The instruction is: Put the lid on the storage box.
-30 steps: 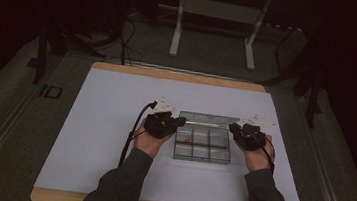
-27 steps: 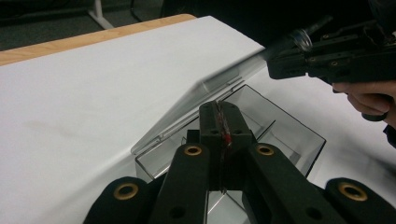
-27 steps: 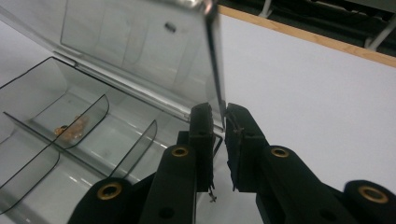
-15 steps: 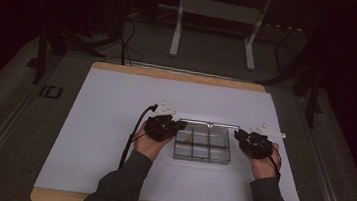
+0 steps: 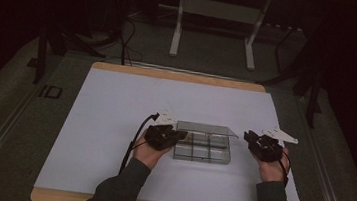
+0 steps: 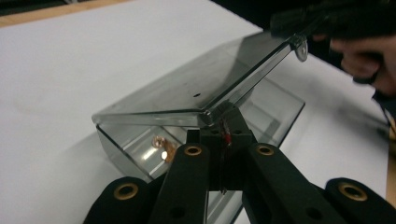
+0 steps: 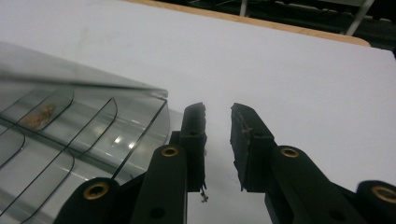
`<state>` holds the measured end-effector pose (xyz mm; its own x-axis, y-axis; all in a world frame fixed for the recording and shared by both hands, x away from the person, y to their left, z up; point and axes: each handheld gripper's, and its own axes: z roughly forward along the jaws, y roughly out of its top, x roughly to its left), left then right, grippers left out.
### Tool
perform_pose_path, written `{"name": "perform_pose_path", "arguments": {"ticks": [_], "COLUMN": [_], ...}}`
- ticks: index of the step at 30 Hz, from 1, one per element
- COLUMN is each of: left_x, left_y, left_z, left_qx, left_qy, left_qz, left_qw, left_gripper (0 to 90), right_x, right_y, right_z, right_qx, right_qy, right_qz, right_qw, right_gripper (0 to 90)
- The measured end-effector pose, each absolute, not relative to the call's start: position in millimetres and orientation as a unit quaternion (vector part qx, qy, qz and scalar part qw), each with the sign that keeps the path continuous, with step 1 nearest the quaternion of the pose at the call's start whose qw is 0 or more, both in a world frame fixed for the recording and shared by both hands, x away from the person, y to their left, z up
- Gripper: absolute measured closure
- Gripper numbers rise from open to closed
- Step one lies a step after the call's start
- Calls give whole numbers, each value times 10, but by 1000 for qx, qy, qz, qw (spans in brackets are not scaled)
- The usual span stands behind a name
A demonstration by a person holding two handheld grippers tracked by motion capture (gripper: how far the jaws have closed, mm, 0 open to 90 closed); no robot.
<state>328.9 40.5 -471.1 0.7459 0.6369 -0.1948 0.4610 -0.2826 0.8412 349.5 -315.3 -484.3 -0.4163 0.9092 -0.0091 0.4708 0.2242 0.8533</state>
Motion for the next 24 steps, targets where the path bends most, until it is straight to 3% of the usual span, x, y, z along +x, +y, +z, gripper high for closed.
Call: {"name": "perform_pose_path", "arguments": {"ticks": [24], "left_x": [3032], "left_y": [626], "left_z": [-5127], "left_qx": [802], "left_qy": [355], "left_qz": [59], "left_qw": [478], "left_gripper": [895], "right_x": [3477], "right_y": [-3083], "right_z": [-4846], "right_qx": [462], "right_qy": [737], "right_qz": [406], "right_qw": [279], "right_gripper": [751]}}
